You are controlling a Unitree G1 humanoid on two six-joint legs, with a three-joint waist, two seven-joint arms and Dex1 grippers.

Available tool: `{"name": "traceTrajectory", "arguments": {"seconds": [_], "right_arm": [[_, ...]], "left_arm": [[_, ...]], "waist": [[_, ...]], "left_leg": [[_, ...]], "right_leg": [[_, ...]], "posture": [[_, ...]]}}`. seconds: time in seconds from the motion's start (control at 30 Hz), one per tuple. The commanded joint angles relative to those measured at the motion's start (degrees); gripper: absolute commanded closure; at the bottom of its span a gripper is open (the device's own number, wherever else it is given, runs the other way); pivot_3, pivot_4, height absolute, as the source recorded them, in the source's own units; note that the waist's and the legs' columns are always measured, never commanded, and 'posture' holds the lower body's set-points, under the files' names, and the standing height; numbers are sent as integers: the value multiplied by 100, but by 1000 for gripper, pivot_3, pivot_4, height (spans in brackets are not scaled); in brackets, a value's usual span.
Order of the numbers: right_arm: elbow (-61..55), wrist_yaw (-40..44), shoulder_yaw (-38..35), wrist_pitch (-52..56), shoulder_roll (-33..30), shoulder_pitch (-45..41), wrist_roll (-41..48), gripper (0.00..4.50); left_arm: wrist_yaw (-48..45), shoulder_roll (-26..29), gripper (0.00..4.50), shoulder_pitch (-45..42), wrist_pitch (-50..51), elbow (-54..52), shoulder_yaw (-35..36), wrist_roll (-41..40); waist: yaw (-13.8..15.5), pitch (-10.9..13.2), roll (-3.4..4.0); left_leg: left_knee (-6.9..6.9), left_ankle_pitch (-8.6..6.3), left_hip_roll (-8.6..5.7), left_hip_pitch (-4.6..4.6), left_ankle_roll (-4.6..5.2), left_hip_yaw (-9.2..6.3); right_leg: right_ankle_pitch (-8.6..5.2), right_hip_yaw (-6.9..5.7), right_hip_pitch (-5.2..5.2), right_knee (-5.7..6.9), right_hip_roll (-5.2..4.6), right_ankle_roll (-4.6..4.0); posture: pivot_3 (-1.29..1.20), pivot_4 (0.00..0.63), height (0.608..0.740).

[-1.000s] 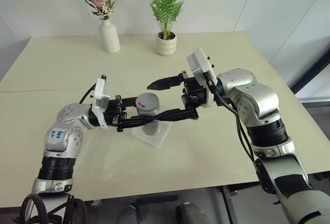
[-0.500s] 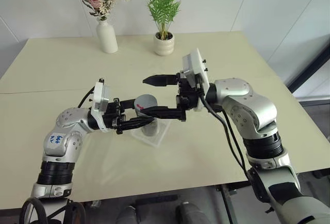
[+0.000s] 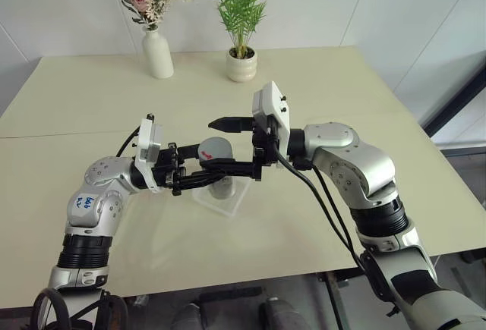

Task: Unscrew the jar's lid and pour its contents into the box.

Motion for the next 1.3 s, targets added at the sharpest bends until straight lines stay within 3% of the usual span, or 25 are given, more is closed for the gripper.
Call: {"name": "traceTrajectory", "arguments": {"seconds": [0.03, 1.1, 1.3], "right_arm": [[-30, -34, -24, -118, 21, -155, -59, 23], [150, 231, -742, -152, -980, 40, 333, 23], [439, 452, -908, -282, -1403, 145, 285, 23]], "left_arm": [[-64, -22, 2051, -88, -154, -178, 12, -24], [-68, -4, 2051, -59, -245, -94, 41, 0], [-49, 15, 2051, -53, -236, -104, 65, -2]], "waist": [[0, 0, 0], [-10, 0, 0], [9, 0, -1]], "left_leg": [[-1, 0, 0, 0, 0, 0], [-7, -1, 0, 0, 2, 2], [-7, -3, -3, -1, 6, 4]], "right_leg": [[0, 0, 0, 0, 0, 0], [0, 4, -1, -6, 1, 0], [0, 5, 1, -15, -3, 1]], "posture": [[0, 150, 740], [0, 150, 740], [0, 150, 740]]}}
